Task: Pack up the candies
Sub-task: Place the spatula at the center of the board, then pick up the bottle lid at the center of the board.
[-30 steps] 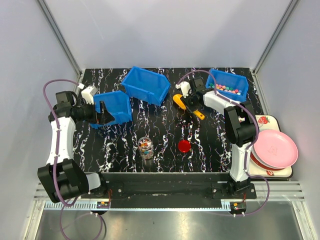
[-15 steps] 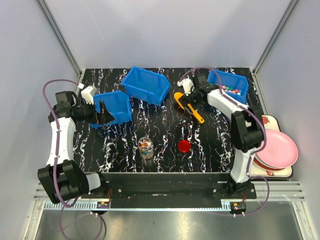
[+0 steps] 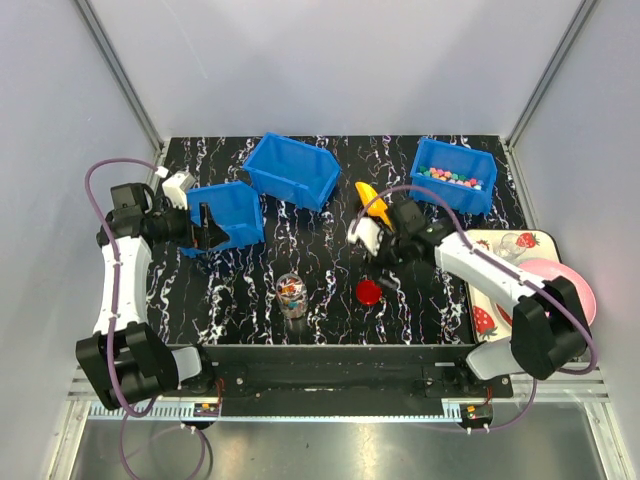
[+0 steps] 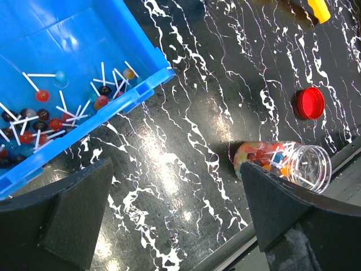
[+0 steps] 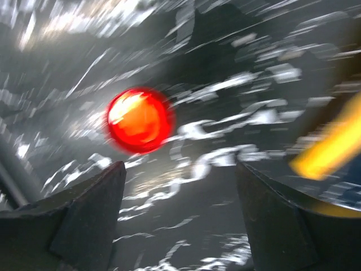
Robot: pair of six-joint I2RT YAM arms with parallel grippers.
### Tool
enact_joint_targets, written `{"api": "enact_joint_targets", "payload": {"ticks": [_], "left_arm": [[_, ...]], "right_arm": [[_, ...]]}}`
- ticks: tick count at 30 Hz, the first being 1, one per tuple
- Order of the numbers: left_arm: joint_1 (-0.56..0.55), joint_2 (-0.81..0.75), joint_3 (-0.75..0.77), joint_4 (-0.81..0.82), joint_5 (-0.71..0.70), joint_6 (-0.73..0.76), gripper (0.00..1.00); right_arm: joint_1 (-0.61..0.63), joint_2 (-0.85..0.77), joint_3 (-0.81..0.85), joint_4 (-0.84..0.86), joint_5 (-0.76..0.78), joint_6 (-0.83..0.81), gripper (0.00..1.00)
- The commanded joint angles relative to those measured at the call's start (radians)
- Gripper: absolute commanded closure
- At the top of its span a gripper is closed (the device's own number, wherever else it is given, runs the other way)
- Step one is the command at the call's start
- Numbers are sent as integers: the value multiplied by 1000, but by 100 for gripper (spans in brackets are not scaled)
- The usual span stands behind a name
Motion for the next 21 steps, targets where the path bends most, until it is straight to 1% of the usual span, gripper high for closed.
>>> {"api": "enact_joint_targets", "payload": {"ticks": [1, 5, 9, 12, 18, 20, 21], "left_arm": [[-4, -32, -1, 44, 52, 23, 1], [-4, -38, -5, 44, 44, 25, 1], [-6, -45, -7, 44, 34, 25, 1], [-6, -47, -8, 44, 31, 23, 1], [-6, -47, -8, 46, 29, 26, 1], [-6, -45, -8, 44, 31, 28, 1], [-4, -45, -10, 44, 29, 26, 1]], "right_arm": [[71, -48, -104, 30, -28, -73, 20], [123, -19, -135, 73, -39, -64, 21], [180, 79, -129, 91, -29, -43, 25], [216, 123, -145, 136, -11, -13, 27], [235, 162, -146, 161, 4, 11, 30], [241, 163, -151, 170, 23, 13, 32], [243, 169, -154, 179, 30, 17, 35]]}}
